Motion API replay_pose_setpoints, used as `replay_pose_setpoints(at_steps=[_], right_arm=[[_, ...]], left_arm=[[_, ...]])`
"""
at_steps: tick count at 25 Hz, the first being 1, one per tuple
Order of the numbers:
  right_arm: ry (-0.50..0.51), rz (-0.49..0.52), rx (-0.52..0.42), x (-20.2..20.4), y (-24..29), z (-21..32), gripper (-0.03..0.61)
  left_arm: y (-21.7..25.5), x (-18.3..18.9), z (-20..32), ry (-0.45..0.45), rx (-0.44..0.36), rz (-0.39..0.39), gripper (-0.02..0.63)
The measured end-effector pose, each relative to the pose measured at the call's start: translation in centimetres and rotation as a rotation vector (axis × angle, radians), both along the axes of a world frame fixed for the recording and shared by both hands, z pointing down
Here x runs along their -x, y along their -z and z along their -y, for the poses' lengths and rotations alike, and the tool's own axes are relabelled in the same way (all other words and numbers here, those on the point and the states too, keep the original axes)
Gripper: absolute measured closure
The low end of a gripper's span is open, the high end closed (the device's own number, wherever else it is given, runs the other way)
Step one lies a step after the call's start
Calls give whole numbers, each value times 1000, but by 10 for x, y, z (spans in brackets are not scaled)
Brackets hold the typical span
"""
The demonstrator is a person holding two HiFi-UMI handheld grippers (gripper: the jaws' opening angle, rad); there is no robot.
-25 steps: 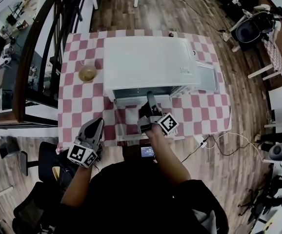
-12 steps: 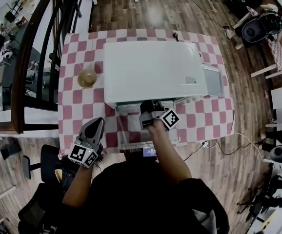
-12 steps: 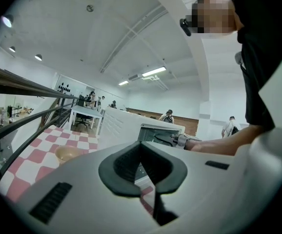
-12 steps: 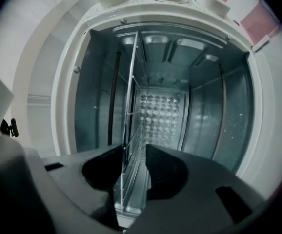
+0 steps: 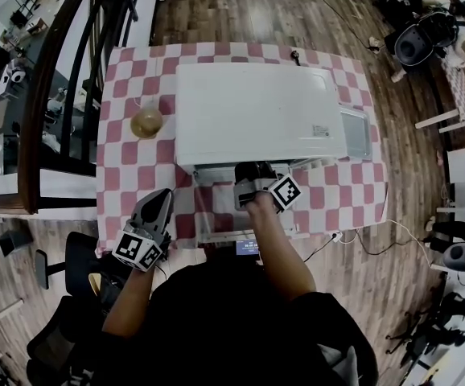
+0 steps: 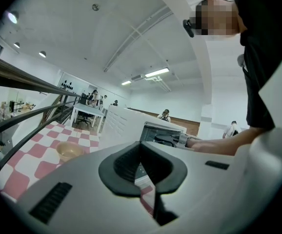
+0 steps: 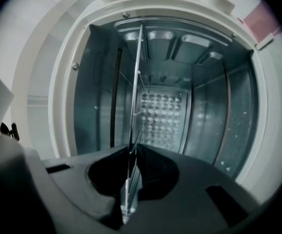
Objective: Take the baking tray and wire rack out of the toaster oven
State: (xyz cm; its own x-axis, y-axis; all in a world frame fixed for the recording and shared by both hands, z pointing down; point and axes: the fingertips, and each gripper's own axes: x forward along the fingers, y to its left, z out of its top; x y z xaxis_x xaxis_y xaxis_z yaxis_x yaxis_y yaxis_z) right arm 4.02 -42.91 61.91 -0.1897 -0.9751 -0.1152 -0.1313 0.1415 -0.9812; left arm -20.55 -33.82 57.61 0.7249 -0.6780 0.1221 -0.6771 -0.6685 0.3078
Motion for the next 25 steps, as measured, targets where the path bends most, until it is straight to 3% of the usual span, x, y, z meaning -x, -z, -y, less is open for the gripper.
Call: replay_pose_setpoints(at_steps=[14,25], right_arm=[[10,39,33,3,0,-27,571],[28,24,45,12,-6,-88,574]], left_arm=[[18,8,-33,7,-34,-24,620],[31,11,-71,-7,-72,-39,620]])
